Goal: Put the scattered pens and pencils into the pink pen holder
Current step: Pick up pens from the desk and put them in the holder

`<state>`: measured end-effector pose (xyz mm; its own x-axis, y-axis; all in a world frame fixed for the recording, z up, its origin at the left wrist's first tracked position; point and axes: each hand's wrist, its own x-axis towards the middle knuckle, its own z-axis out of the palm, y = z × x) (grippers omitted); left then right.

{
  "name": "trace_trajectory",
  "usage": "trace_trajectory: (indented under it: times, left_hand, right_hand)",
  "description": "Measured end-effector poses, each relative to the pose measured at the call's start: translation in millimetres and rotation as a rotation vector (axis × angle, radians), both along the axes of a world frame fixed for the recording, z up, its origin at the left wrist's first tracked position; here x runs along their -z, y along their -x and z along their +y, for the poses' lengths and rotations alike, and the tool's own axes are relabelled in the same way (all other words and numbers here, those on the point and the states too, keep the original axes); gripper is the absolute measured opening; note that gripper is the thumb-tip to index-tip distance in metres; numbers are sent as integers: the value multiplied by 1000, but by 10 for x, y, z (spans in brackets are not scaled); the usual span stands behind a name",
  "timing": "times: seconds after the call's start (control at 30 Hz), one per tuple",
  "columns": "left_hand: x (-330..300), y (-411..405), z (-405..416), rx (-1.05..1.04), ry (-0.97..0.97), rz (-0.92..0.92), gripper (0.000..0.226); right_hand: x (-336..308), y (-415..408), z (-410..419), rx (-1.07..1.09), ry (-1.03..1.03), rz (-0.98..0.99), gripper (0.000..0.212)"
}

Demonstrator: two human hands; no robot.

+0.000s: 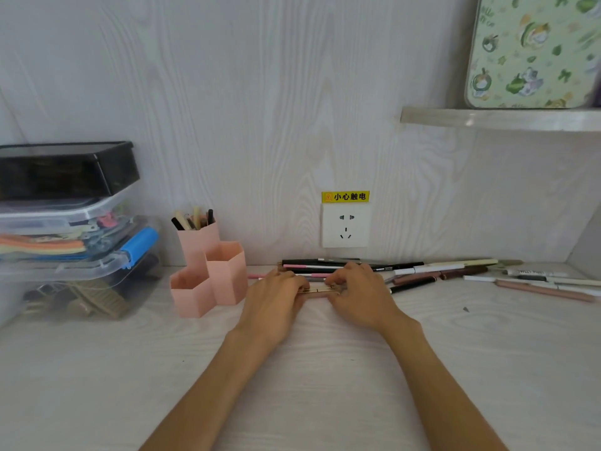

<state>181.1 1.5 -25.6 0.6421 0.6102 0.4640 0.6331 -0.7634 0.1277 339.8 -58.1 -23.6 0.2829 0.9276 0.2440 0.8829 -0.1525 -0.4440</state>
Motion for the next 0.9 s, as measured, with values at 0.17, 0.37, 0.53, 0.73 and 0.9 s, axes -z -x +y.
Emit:
trace_trajectory:
  times: [0.17,0.37,0.53,0.73,0.9]
  left_hand:
    - [-36,-17,96,-12,161,-42,24]
    - [33,9,68,28,144,-75,23]
    - [-96,148,6,-32,172,-307,24]
    - [-414,482,-71,-145,211,-645,9]
    - [-573,854,-25,-163,345,-929,8]
  right_hand:
    - [13,0,11,2,-21,45,27]
    - [30,-21,13,0,-69,138,36]
    - [53,35,14,7,-133,106,56]
    - [62,281,64,-69,-325,212,59]
    - [180,387,120,-241,-150,-152,33]
